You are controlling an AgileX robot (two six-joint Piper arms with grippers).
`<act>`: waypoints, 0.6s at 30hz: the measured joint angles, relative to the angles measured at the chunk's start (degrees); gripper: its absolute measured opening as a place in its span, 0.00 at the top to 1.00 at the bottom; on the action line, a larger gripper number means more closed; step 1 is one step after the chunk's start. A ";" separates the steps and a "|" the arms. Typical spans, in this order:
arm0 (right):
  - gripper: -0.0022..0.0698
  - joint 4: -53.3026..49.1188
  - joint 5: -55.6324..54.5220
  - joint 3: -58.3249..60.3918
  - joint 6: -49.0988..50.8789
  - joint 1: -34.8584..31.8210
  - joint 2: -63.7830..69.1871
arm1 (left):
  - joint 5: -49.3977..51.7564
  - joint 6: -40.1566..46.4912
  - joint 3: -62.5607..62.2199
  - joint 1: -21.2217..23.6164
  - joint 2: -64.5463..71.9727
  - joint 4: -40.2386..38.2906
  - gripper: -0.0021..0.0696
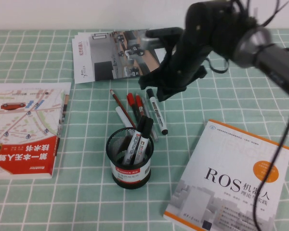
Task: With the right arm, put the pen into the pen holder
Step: Pick up the pen on the table
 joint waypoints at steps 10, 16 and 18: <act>0.72 -1.77 2.61 -15.14 0.21 1.09 13.30 | 0.00 0.00 0.00 0.00 0.00 0.00 0.98; 0.64 -4.92 3.81 -16.75 1.65 1.14 15.93 | 0.00 0.00 0.00 0.00 0.00 0.00 0.98; 0.64 -5.59 3.90 -16.75 1.97 1.14 16.29 | 0.00 0.00 0.00 0.00 0.00 0.00 0.98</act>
